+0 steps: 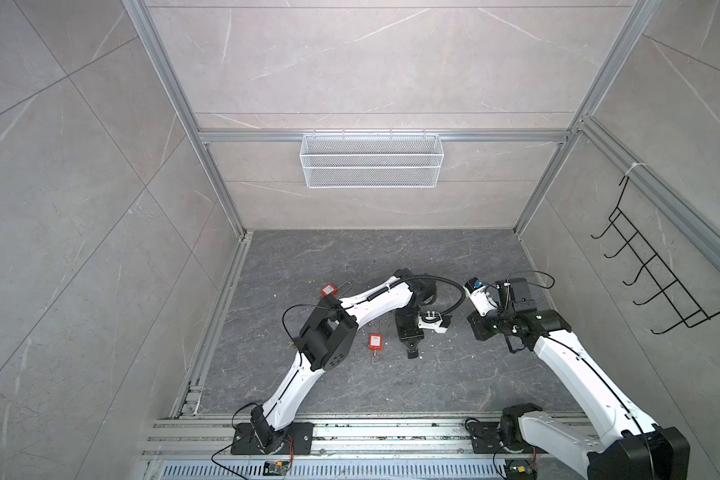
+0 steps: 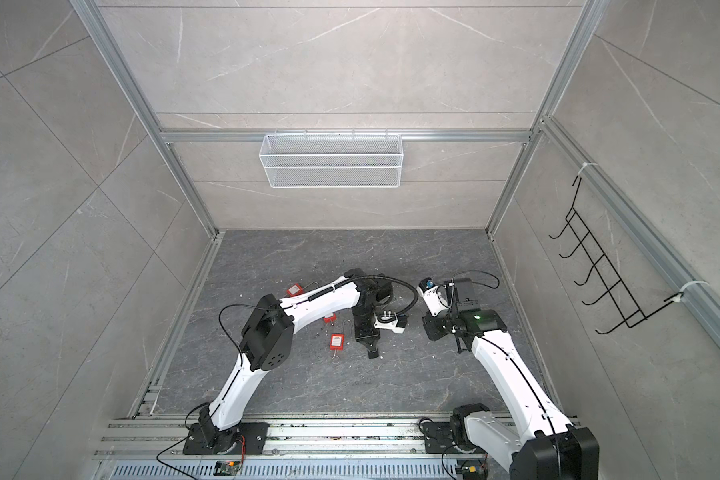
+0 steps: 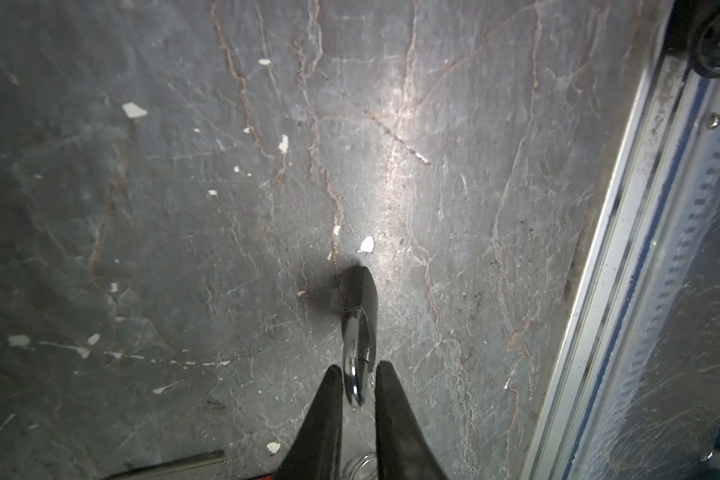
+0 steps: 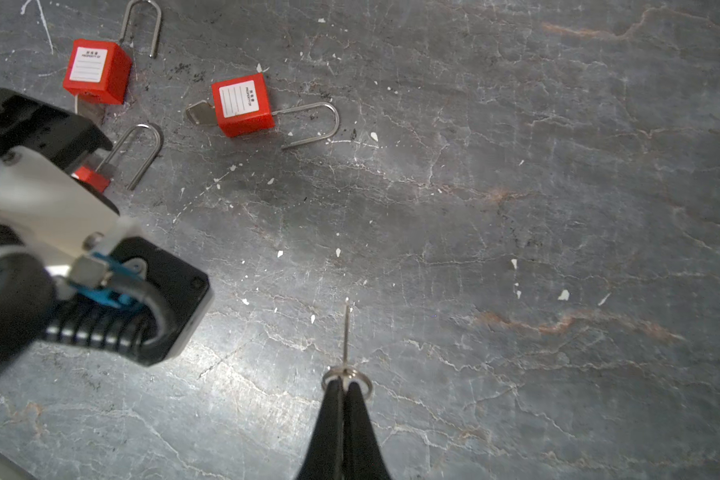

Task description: Lock with the key

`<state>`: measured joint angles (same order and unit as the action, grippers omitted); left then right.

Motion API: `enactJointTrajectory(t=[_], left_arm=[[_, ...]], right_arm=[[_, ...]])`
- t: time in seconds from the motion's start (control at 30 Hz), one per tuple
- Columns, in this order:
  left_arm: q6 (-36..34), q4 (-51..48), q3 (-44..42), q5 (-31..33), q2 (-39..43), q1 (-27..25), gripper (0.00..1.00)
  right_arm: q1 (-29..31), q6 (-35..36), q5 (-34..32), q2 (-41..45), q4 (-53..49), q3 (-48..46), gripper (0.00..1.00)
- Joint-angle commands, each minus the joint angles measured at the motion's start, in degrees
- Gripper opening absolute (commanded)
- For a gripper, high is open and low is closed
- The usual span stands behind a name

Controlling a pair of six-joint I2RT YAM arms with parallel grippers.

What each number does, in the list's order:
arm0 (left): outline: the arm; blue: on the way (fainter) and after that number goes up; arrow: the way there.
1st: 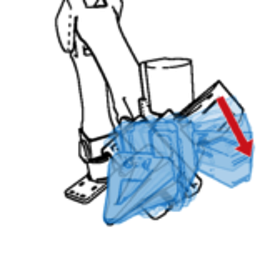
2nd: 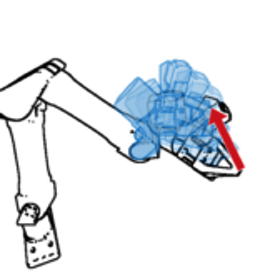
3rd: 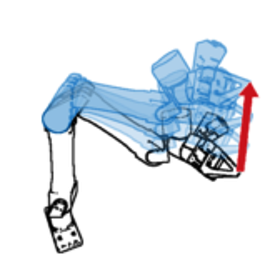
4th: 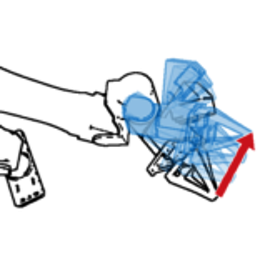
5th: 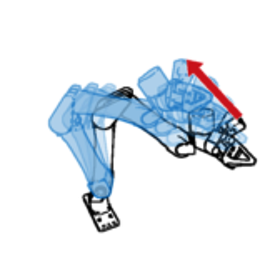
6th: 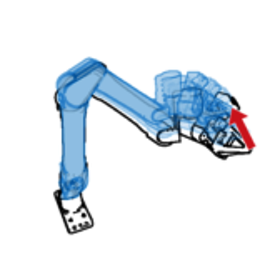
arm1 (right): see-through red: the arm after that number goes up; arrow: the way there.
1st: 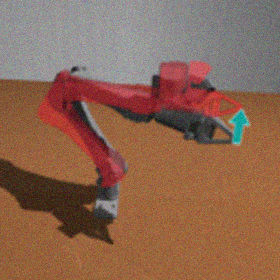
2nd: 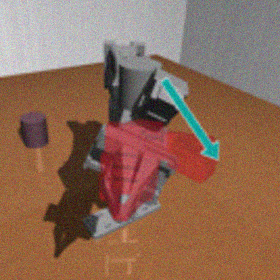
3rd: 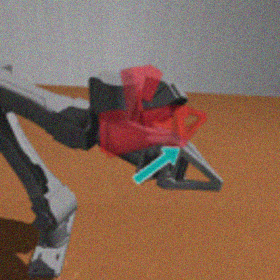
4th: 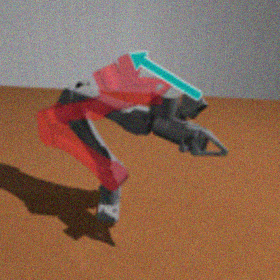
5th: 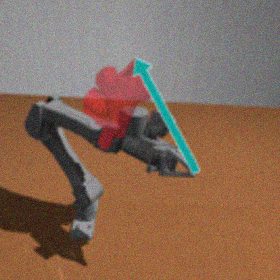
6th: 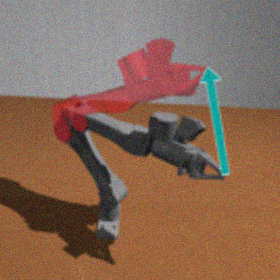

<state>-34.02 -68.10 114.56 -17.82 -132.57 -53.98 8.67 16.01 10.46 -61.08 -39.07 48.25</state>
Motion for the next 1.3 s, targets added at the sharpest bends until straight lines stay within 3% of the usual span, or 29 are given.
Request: enactJointTrajectory(t=[0.0,0.2,0.43,0.63,0.77,1.03,1.27], left_arm=[[1.5,0.9,1.4,3.4,-2.9,-0.3,0.22],[2.7,3.5,1.8,6.2,-3.2,-0.4,0.23],[4.4,9.8,-0.5,7.5,-1.5,-0.4,0.37],[6.5,16.1,-4.4,8.2,5.1,0.3,0.38],[12.5,26.8,-13.1,6.5,14.0,3.8,0.38],[22.2,53.0,-42.8,4.9,39.1,10.3,0.37],[29.7,61.3,-57.7,6.1,53.6,15.1,0.37]], right_arm=[[-0.5,-2.9,-0.4,0.4,1.0,1.4,0.00],[-0.6,-4.6,-0.4,-0.1,-1.1,3.0,0.00],[-0.6,-6.5,-0.5,0.5,-4.6,5.2,0.00],[-0.6,-8.5,0.0,0.5,-8.4,7.9,0.00],[-0.6,-13.7,-0.4,-0.4,-11.4,11.4,0.00],[1.4,-28.0,1.7,-2.0,-12.4,12.4,0.00],[14.9,-41.4,-2.3,-5.6,-8.2,6.8,0.00]])
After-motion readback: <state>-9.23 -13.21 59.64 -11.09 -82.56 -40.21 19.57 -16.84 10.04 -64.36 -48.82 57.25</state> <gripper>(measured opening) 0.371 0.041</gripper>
